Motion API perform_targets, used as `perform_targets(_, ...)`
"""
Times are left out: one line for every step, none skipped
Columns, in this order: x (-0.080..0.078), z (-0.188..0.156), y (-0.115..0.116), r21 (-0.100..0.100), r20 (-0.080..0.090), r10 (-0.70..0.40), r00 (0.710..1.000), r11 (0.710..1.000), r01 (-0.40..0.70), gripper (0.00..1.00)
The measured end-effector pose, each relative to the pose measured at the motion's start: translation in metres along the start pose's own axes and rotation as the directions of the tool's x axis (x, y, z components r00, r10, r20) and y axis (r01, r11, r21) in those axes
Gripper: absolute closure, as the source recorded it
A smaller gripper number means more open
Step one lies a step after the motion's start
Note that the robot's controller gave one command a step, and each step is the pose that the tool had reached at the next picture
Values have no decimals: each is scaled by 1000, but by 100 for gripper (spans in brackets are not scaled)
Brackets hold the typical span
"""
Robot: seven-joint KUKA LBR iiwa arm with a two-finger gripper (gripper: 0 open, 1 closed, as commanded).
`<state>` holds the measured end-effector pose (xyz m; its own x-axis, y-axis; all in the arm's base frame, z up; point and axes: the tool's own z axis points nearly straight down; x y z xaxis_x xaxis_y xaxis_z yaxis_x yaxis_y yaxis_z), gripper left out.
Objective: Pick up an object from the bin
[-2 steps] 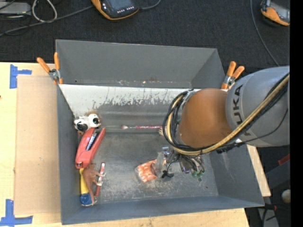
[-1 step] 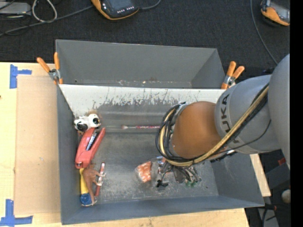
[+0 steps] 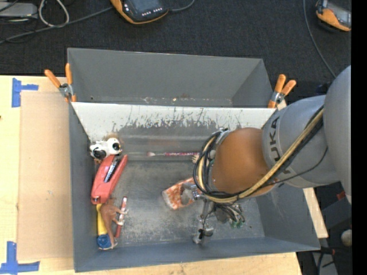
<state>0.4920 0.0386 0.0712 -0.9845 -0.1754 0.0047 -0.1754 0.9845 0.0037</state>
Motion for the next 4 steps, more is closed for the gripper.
perform_targets(0, 1, -1, 0, 1, 3, 1000, 1000, -3, 0)
perform_targets(-27, -63, -4, -1, -5, 29, 1000, 1000, -29, 0)
perform_targets(-55, -124, -2, 1, -13, 179, 984, 984, -179, 0)
perform_targets(-71, -70, 7, 0, -2, 68, 998, 998, -68, 0)
